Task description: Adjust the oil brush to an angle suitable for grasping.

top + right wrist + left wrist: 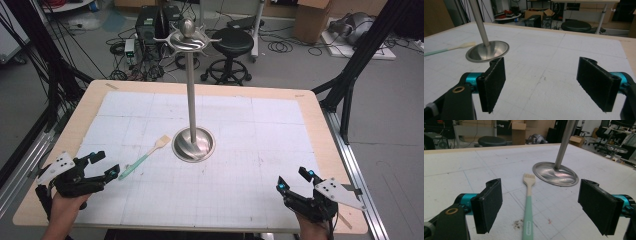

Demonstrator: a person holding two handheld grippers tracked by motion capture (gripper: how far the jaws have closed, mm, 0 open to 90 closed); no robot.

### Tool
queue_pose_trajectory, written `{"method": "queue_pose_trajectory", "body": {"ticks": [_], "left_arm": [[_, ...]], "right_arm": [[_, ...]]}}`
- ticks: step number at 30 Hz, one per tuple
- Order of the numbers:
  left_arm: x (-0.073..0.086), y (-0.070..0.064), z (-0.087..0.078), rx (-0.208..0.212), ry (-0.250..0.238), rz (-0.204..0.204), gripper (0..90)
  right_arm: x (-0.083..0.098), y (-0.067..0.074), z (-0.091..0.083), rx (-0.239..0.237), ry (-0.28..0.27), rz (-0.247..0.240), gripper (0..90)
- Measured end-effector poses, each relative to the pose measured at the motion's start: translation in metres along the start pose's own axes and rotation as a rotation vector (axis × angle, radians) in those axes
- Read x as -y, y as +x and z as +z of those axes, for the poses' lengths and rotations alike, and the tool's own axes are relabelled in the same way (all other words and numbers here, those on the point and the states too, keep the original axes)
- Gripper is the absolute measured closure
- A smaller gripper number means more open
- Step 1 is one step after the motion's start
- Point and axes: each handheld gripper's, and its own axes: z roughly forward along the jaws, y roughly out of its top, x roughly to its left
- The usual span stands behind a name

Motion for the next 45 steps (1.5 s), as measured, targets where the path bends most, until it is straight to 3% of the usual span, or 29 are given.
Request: {"method": "queue_pose_trajectory", "body": {"ticks": [9,13,15,18,22,23,24,27,29,32,34,35,42,45], "left_arm": [[0.001,0.003,0.002,-0.012,0.015,-0.008,20.4],[0.0,0.002,0.007,-0.033,0.043,-0.02,20.6],[0.0,-0.001,0.01,-0.037,0.062,-0.006,24.7],[0.001,-0.005,0.015,-0.009,0.119,0.025,31.2],[0.001,-0.004,0.021,0.004,0.141,0.013,39.0],[0.0,-0.002,0.027,0.005,0.169,0.008,40.6],[0.0,-0.002,0.027,0.005,0.169,0.008,40.6],[-0.001,0.001,0.043,-0.003,0.235,0.015,40.4],[-0.001,0.002,0.047,-0.003,0.247,0.011,40.2],[-0.003,0.0,0.068,-0.001,0.31,0.024,40.7],[-0.003,-0.001,0.073,0.0,0.331,0.028,43.0],[-0.003,-0.001,0.082,-0.015,0.384,0.036,43.9],[0.004,0.006,0.099,-0.052,0.447,0.018,50.9],[0.007,0.007,0.103,-0.061,0.472,0.042,55.7]], "right_arm": [[0.002,-0.001,0.0,0.001,0.013,0.011,21.8],[0.003,-0.003,-0.003,0.007,0.012,0.017,21.8],[0.002,-0.002,-0.004,0.011,0.01,0.014,21.8],[0.001,0.0,-0.004,0.012,0.012,0.005,21.8],[0.001,0.003,-0.003,0.01,0.02,0.005,21.8],[0.001,0.004,-0.002,0.009,0.022,0.004,21.9],[0.001,0.004,-0.002,0.009,0.022,0.004,21.9],[0.002,0.002,-0.001,0.012,0.025,0.006,21.9],[0.002,0.002,-0.001,0.014,0.027,0.009,21.9],[0.002,0.002,-0.001,0.016,0.027,0.006,21.9],[0.001,0.003,-0.001,0.015,0.027,0.0,21.9],[0.001,0.003,-0.001,0.016,0.029,-0.001,22.0],[0.002,0.003,0.0,0.015,0.035,-0.007,22.0],[0.002,0.003,0.0,0.014,0.038,-0.004,22.0]]}}
